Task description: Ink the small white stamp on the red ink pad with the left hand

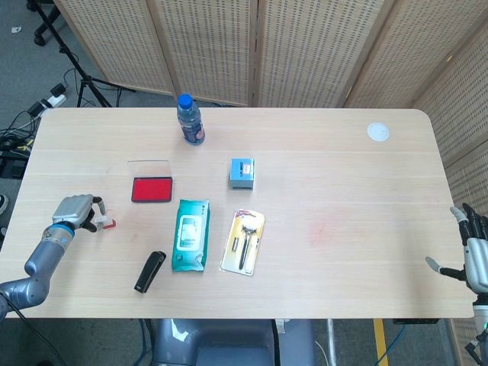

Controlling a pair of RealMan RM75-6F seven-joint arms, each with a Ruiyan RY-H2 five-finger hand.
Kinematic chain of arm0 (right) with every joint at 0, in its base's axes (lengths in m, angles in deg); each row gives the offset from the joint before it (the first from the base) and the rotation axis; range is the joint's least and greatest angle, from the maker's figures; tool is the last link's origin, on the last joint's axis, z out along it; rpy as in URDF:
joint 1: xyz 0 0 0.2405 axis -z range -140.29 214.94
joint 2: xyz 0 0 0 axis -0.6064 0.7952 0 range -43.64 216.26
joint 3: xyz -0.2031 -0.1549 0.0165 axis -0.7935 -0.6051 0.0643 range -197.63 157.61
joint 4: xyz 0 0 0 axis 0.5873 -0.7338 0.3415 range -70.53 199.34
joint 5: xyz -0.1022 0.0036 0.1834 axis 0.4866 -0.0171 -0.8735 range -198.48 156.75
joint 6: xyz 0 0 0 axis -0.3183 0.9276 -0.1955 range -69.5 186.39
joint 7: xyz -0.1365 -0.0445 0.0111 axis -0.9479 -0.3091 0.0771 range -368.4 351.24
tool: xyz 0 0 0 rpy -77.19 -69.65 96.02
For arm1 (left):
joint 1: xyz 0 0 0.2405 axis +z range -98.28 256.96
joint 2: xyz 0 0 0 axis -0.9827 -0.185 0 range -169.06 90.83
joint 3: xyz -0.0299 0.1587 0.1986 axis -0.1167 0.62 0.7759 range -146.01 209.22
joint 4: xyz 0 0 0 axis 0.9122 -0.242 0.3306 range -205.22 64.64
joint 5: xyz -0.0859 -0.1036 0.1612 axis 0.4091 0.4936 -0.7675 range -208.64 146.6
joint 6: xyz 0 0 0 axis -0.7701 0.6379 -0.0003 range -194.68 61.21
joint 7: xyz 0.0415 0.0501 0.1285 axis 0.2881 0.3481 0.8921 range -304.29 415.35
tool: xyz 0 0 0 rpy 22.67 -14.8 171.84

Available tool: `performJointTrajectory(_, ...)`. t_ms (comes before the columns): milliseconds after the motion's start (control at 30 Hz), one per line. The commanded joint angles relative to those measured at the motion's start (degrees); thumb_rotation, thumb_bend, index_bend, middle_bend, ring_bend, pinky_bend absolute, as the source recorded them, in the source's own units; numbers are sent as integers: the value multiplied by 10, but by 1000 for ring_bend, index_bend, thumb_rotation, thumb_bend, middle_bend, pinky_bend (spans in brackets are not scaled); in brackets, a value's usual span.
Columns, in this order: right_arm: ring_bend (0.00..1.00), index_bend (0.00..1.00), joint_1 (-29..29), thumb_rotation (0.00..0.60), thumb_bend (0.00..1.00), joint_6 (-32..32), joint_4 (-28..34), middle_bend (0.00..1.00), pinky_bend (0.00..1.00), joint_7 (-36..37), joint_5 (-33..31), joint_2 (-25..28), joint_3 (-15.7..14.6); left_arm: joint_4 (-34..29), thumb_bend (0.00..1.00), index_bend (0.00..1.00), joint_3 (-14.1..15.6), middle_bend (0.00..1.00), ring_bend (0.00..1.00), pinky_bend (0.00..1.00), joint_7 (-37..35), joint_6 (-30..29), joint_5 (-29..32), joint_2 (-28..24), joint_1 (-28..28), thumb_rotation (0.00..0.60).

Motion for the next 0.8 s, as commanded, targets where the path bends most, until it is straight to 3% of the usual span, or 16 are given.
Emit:
performJointTrajectory(33,0,0,0,600,103,0,1,0,0,-1,0,0,0,-4,269,461,0,973,1000,956,0,-1,-1,-4,1,600)
performJointTrajectory(267,0,0,1,600,105,3,3,0,0,-2,2,1,-1,-61,242,368,1,948,1000,954,-17,-17,-41,-55,15,600)
performJointTrajectory(367,0,0,2,600,104,6,6,0,0,-3,7,2,-3,-109,173,316,3,872,949,923,-29,-45,-77,-98,33,600)
performJointTrajectory(433,0,0,3,600,103,9,8,0,0,-4,11,2,-3,-131,118,252,1,663,757,791,-43,-65,-97,-117,45,600)
performJointTrajectory(500,0,0,4,600,103,13,10,0,0,-4,15,3,-4,-155,77,139,-1,225,338,514,-69,-101,-129,-139,66,600)
performJointTrajectory(533,0,0,5,600,104,15,11,0,0,-3,17,3,-4,-165,65,91,-2,74,161,372,-84,-127,-148,-148,80,600)
performJointTrajectory(567,0,0,6,600,104,17,12,0,0,-3,19,4,-5,-170,59,65,-3,18,85,285,-98,-153,-166,-154,93,600)
performJointTrajectory(633,0,0,7,600,104,22,15,0,0,-4,23,4,-7,-176,37,11,-2,0,1,78,-123,-202,-199,-159,118,600)
performJointTrajectory(700,0,0,9,600,104,27,17,0,0,-6,27,4,-8,-177,26,0,-2,0,0,5,-146,-255,-224,-158,145,600)
performJointTrajectory(800,0,0,11,600,104,37,21,0,0,-16,35,2,-9,-156,24,0,-10,0,0,0,-153,-357,-247,-125,187,600)
